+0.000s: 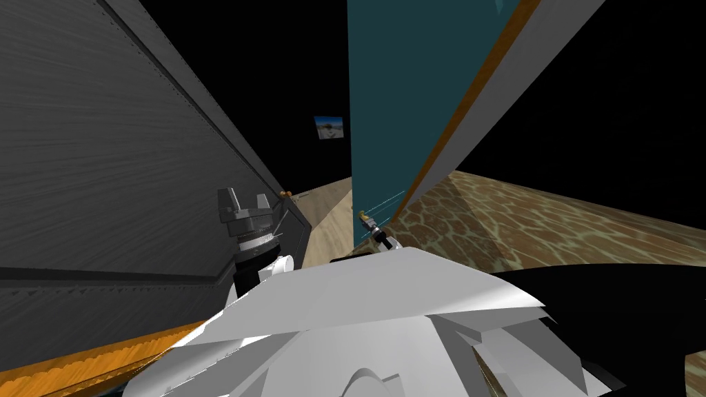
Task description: Push the door open
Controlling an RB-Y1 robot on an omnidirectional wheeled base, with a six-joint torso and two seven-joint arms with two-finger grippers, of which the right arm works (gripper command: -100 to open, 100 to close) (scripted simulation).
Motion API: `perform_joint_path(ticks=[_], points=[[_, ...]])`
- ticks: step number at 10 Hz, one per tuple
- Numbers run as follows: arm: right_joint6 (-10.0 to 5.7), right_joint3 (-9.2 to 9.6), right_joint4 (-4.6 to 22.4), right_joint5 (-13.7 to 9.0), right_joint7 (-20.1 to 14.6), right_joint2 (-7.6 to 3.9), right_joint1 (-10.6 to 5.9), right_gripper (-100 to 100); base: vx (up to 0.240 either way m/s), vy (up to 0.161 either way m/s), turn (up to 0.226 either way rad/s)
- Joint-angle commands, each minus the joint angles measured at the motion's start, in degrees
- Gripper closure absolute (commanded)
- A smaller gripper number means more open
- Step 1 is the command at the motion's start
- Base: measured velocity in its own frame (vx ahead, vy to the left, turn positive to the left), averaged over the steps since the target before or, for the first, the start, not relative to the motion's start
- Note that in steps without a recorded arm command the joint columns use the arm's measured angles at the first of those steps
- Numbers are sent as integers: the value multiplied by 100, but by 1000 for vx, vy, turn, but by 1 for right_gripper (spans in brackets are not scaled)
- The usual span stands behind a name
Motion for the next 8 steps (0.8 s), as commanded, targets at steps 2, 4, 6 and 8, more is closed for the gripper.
perform_joint_path(ticks=[2,4,6,8], points=[[-10,10,30,-100,-355,-15,-56,100,33,16,-19],[-6,61,57,-227,-723,-17,-79,100,37,15,-25],[-3,88,73,-297,-997,-18,-92,100,38,17,-20],[0,116,88,-367,-1248,-18,-105,100,31,21,-15]])
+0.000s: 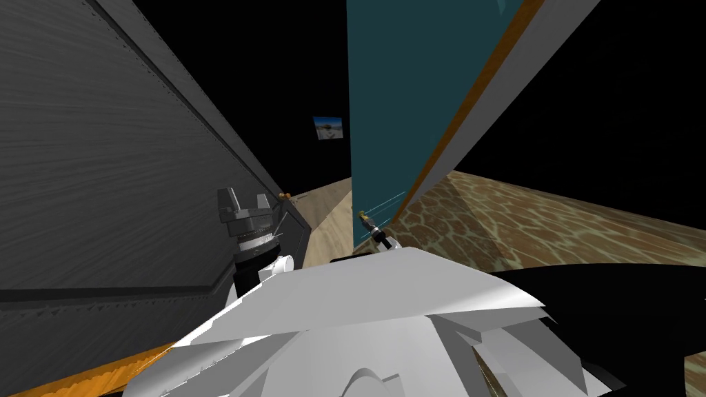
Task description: Push the door open
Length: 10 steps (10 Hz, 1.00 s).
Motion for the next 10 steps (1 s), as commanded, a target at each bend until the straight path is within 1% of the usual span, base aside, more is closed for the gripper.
perform_joint_path(ticks=[1,2,3,4,5,6,7,8,9,10], points=[[30,16,-51,-119,-286,-31,-21,100,50,21,-38],[30,16,-51,-119,-386,-31,-21,100,41,16,-14],[32,46,-34,-196,-581,-31,-35,100,37,26,-22],[32,46,-34,-196,-619,-31,-35,100,33,23,-17],[35,79,-16,-277,-831,-30,-50,100,43,13,-27],[35,79,-16,-277,-855,-30,-50,100,38,14,-13],[38,111,2,-358,-1084,-30,-64,100,33,23,-38],[41,143,19,-439,-1227,-29,-79,100,53,37,-47],[41,143,19,-439,-1327,-29,-79,100,44,27,-15],[44,176,37,-521,-1519,-28,-94,100,45,18,-19]])
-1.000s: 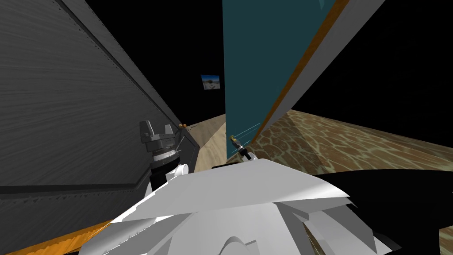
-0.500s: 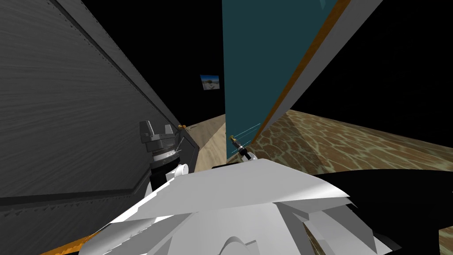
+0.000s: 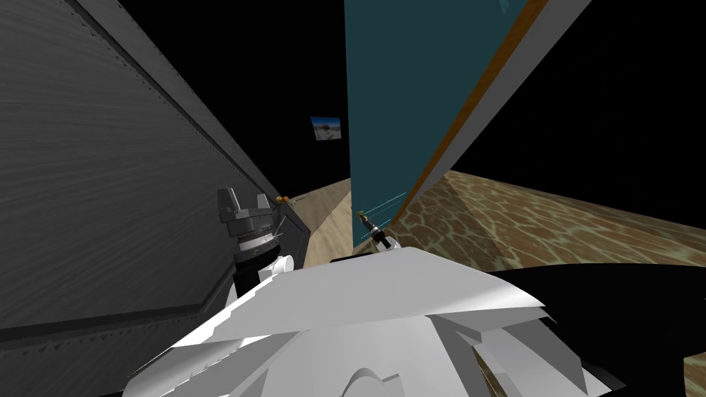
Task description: Push the door open
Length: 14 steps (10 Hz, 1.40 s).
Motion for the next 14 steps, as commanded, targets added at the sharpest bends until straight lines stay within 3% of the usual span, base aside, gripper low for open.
perform_joint_path(ticks=[1,14], points=[[20,-15,-39,-58,-179,-28,-13,100,35,10,-14],[47,278,123,-795,-2088,-1,-146,100,51,25,-34]])
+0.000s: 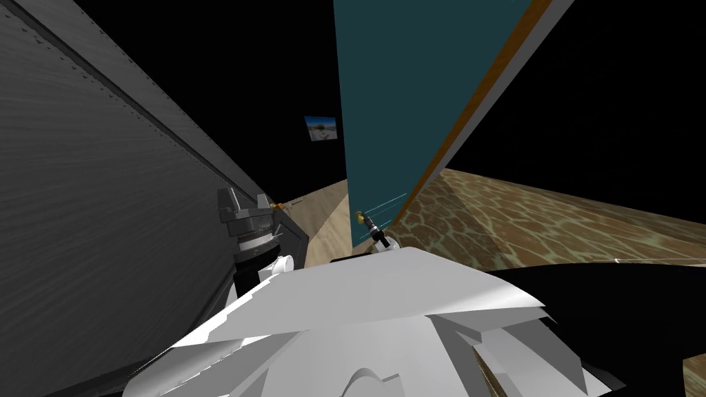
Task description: Push the door open
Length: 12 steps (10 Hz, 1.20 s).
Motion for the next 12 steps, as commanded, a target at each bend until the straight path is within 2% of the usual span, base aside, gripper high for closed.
perform_joint_path(ticks=[1,2,3,4,12], points=[[-8,31,42,-120,-286,0,-52,100,56,17,-37],[-8,31,42,-120,-322,0,-52,100,49,11,-32],[-4,70,64,-218,-553,7,-70,100,46,24,-23],[-15,88,52,-182,-223,-28,-61,-100,14,17,-54],[-50,398,-2,-249,975,-188,-53,-100,-26,9,-48]])
